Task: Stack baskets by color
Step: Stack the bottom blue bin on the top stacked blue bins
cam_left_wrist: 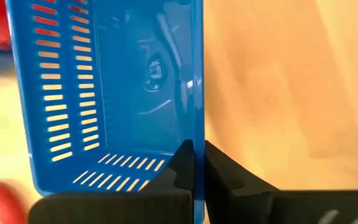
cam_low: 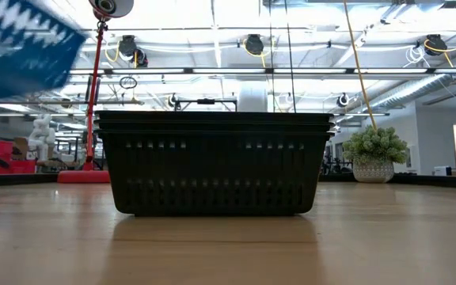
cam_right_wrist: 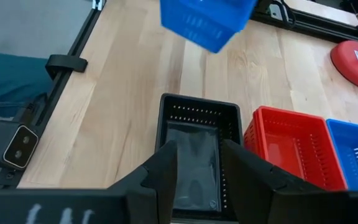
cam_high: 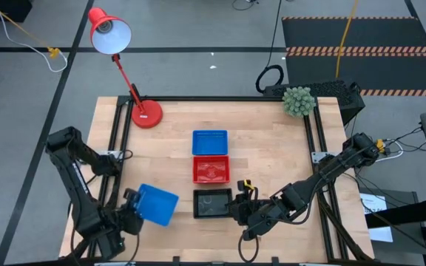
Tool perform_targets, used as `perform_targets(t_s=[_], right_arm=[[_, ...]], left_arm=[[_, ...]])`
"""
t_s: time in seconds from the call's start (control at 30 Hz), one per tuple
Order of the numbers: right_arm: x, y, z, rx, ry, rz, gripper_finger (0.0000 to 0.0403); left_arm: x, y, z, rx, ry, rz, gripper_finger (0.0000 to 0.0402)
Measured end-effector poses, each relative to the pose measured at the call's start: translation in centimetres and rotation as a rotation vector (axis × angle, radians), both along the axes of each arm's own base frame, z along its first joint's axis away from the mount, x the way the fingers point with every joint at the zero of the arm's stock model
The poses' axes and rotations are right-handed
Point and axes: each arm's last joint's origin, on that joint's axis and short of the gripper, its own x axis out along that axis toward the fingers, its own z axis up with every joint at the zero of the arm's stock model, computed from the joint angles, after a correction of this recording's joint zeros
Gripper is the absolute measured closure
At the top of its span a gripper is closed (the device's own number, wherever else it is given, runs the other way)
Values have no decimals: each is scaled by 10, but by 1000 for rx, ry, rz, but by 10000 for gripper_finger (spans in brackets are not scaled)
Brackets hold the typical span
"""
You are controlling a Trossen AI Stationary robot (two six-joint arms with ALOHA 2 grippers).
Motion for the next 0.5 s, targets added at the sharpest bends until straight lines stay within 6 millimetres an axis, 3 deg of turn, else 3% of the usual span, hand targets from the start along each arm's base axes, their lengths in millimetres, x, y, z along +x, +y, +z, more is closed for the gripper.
perform_targets(t_s=[0.2, 0.5], right_arm=[[-6, 0, 8, -19, -42, -39, 296], [-33, -2, 40, -44, -143, -59, 397]], left_arm=[[25, 19, 33, 140, -100, -61, 389], [60, 69, 58, 268, -149, -85, 388]])
